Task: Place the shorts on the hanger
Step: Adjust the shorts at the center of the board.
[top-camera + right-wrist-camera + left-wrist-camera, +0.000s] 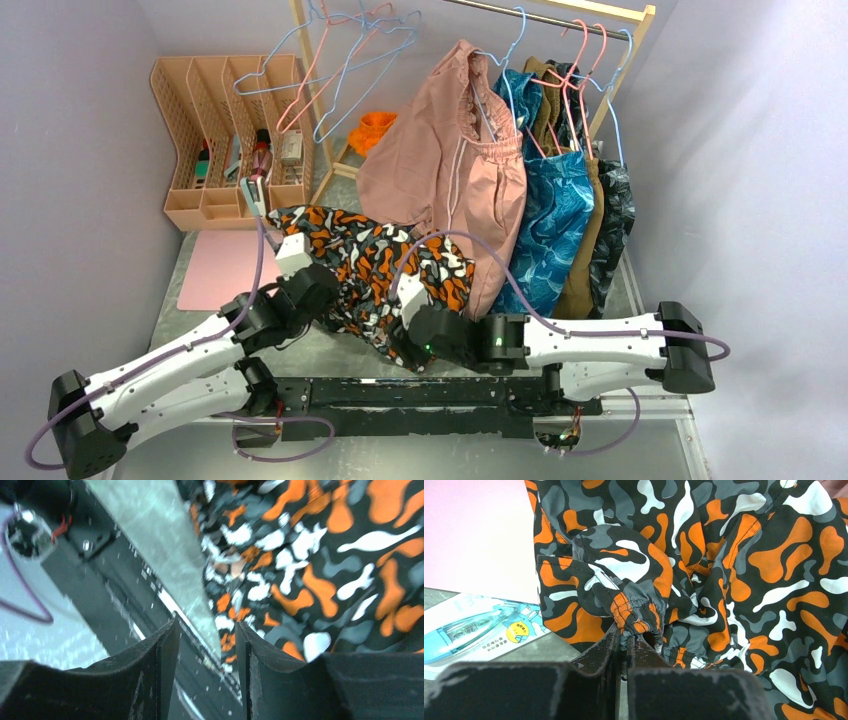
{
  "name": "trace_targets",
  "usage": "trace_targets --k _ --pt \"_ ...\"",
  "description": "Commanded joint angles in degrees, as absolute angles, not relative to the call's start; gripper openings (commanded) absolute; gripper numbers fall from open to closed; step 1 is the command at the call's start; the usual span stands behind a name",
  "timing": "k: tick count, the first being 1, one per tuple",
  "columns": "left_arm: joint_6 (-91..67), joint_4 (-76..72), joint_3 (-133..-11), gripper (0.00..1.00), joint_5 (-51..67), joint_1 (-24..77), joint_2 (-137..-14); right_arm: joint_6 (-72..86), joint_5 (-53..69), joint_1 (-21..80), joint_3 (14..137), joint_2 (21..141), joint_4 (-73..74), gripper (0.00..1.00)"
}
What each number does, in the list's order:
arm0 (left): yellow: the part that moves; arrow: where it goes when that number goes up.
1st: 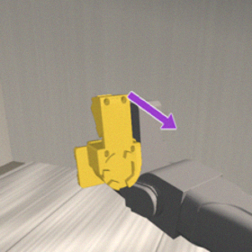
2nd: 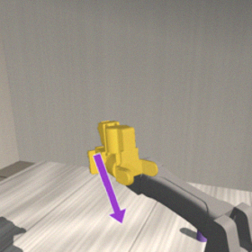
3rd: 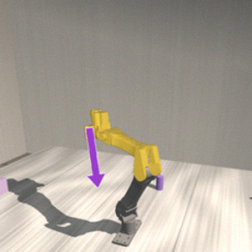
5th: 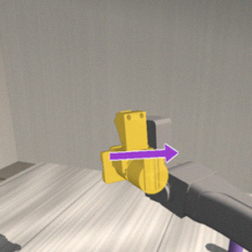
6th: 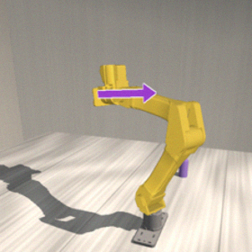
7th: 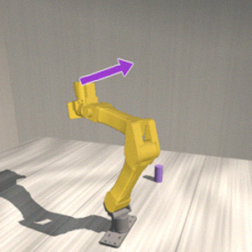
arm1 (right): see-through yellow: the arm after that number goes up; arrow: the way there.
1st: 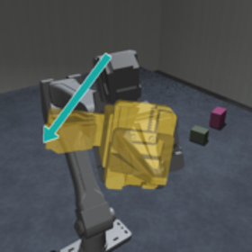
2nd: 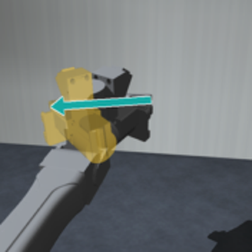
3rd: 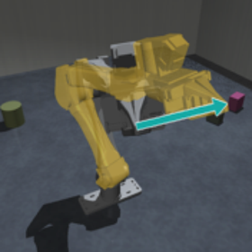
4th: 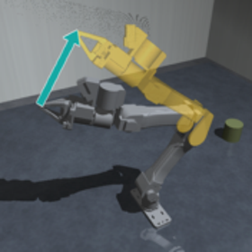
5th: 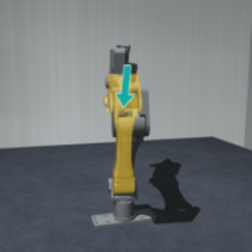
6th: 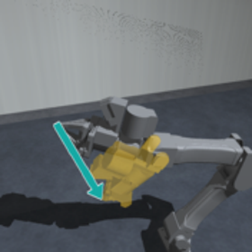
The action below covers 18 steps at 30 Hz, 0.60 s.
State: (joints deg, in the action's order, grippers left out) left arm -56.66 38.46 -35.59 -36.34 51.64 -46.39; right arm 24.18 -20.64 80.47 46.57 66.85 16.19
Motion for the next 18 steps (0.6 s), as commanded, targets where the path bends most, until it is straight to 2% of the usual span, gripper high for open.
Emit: trace_targets --k 1,3,7,13,18 --pt "-55.13 36.74 -37.54 0.07 -36.94 51.11 -47.07 26.71 -20.53 85.54 45.49 67.72 24.01 0.46" --pt "-54.84 37.00 -38.28 0.07 -37.01 51.07 -47.67 28.29 -21.13 86.78 45.67 69.45 26.16 0.43" --pt "-54.93 37.37 -38.31 0.07 -37.36 51.09 -47.56 30.41 -20.84 86.92 44.75 73.34 27.48 0.44" --pt "-54.85 36.45 -37.43 0.07 -37.28 51.00 -47.18 37.57 -26.82 87.17 45.57 78.80 31.02 0.60" --pt "-54.67 35.75 -37.03 0.07 -37.09 51.02 -47.16 42.06 -32.16 87.23 44.82 81.71 32.32 0.67"
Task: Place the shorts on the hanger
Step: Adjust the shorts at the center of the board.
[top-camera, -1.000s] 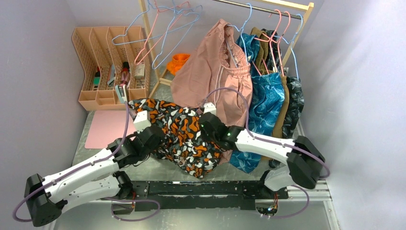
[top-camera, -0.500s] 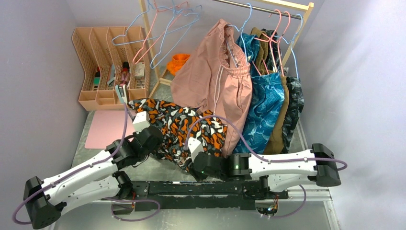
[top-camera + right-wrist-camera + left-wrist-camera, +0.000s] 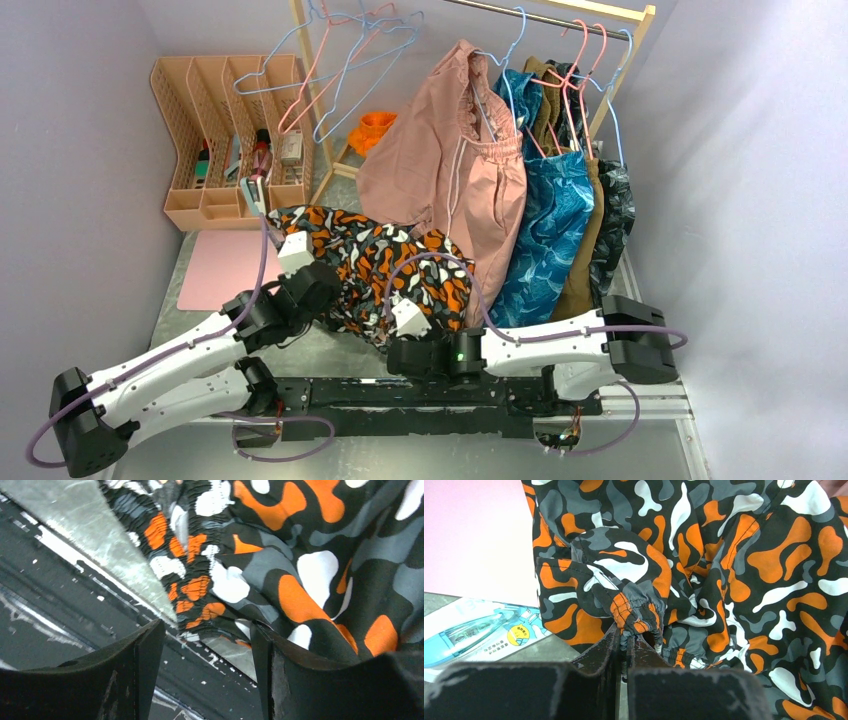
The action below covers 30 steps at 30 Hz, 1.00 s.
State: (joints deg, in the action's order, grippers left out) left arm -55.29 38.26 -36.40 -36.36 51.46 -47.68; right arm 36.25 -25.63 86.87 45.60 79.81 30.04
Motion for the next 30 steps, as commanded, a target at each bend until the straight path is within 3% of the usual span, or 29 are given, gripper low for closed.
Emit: trace_targets --k 1,11,12,15,19,25,30 --pt "-54.53 35.57 -36.94 0.07 -37.13 50.98 -46.95 42.75 -33.00 87.23 44.76 82.69 32.19 0.68" --pt "-54.31 36.70 -36.54 0.07 -36.82 50.89 -44.14 47.67 -38.91 87.14 46.67 90.95 32.56 0.65" --pt "-54.36 36.97 -36.56 0.07 -36.84 50.90 -43.78 47.98 -39.46 87.15 46.79 90.71 32.85 0.60" --pt "-54.76 38.19 -36.92 0.07 -36.79 50.93 -42.63 48.23 -40.99 87.11 47.91 88.16 34.38 0.28" --pt "-54.05 40.73 -39.91 0.07 -37.10 50.93 -40.02 46.60 -45.24 87.19 53.63 83.00 41.17 0.00" --pt "-41.74 42.34 -53.64 0.07 -41.44 50.89 -36.61 29.48 -54.04 86.53 71.62 72.08 46.61 0.00" --pt "-22.43 35.01 -75.36 0.07 -41.34 50.89 -38.62 5.12 -58.35 85.73 101.90 70.36 41.90 0.00"
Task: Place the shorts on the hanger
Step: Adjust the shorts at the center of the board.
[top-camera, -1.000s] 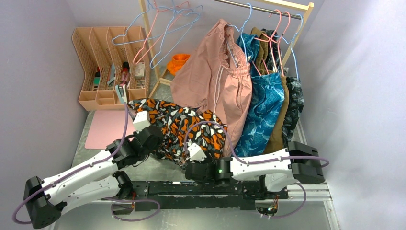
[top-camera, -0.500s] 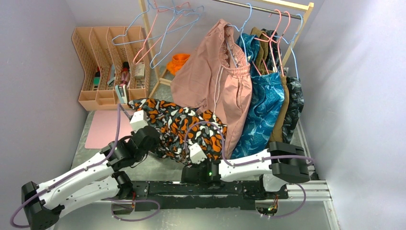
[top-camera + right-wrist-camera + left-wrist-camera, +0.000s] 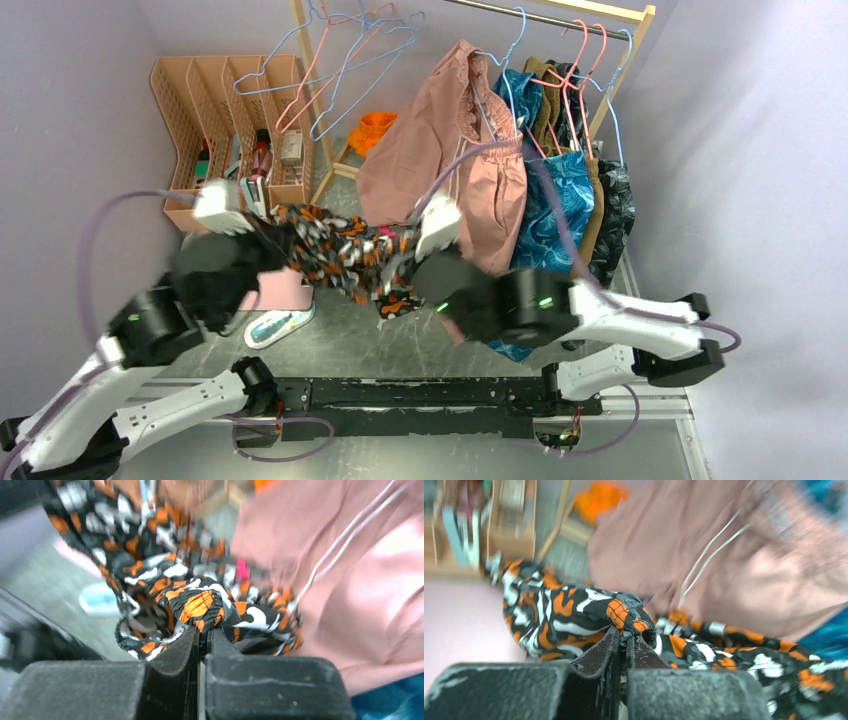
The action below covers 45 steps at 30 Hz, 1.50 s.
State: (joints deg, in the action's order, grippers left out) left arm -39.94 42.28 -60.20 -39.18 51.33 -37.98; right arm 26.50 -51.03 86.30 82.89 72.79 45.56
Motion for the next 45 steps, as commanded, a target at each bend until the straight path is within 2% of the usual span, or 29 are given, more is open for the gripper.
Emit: trace_targets --k 1,3,5,8,13,16,20,23,27,35,40,45 --pt "-17.95 33.70 -80.51 0.07 -39.93 50.94 -39.67 0.59 -55.04 85.78 106.45 70.21 39.62 0.00" --pt "-11.06 30.70 -88.31 0.07 -33.76 50.90 -41.29 -3.08 -50.38 85.78 111.31 69.15 35.22 0.00" --pt "-7.03 26.52 -90.77 0.07 -28.20 50.92 -40.73 -5.27 -46.72 85.78 110.93 67.42 31.43 0.00" --pt "-4.21 23.61 -91.01 0.07 -27.15 50.89 -39.47 -7.70 -44.67 85.71 107.31 64.64 26.66 0.00" --pt "0.26 23.01 -97.25 0.07 -26.12 50.90 -42.17 -12.27 -41.41 85.76 113.97 67.24 25.24 0.00" --pt "1.14 24.17 -99.26 0.07 -25.76 50.89 -44.24 -14.80 -43.06 85.78 112.41 68.52 22.88 0.00" --pt "-0.58 23.47 -89.77 0.07 -29.62 50.89 -42.52 -17.17 -50.54 85.72 98.42 67.44 14.94 0.00" --pt "-0.21 23.34 -80.06 0.07 -33.91 50.93 -40.93 -14.04 -51.19 82.66 89.37 67.78 13.86 0.00" --pt "-3.13 23.71 -69.28 0.07 -39.10 50.90 -40.35 0.93 -34.76 66.28 84.29 69.68 20.58 0.00" --pt "-8.62 19.27 -56.02 0.07 -38.41 48.58 -46.24 10.40 -25.75 49.65 71.36 71.47 14.13 0.00" --pt "-11.38 17.71 -63.12 0.07 -22.88 31.84 -52.18 9.09 -26.30 46.93 77.90 72.05 14.39 0.00" --pt "-10.96 20.34 -78.53 0.07 -20.55 29.49 -55.39 6.94 -27.31 46.94 84.31 71.09 16.21 0.00"
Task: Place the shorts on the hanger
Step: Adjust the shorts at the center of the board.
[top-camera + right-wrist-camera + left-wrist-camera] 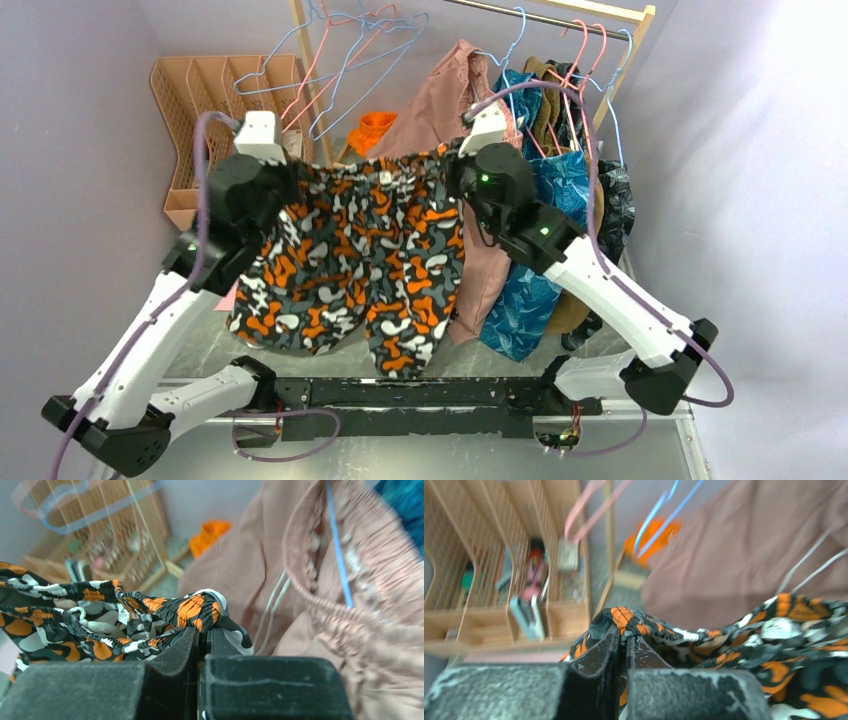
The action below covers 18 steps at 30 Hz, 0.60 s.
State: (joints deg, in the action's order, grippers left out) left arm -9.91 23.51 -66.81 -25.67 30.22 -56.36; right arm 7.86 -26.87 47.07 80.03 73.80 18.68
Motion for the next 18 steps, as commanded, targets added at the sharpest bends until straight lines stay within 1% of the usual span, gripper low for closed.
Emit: trace_targets --k 1,4,7,10,15,18 --pt "-11.54 21.33 -78.59 0.07 -20.67 29.42 -54.97 7.02 -27.59 46.98 82.93 70.50 15.99 0.00" --pt "-15.60 22.25 -70.96 0.07 -21.86 29.44 -50.50 10.05 -28.04 46.88 74.59 67.14 14.57 0.00" --pt "-24.50 22.18 -57.40 0.07 -22.45 29.44 -44.15 16.69 -25.63 46.88 61.65 63.43 12.74 0.00" --pt "-31.84 22.38 -44.90 0.07 -20.26 29.42 -39.10 24.25 -21.96 46.98 51.28 60.73 10.31 0.00" --pt "-41.39 22.12 -31.05 0.07 -18.94 29.53 -33.58 29.46 -19.90 47.03 41.90 60.29 7.72 0.00" --pt "-44.06 20.07 -27.83 0.07 -18.77 29.53 -32.63 30.29 -19.86 47.04 39.52 61.34 7.81 0.00"
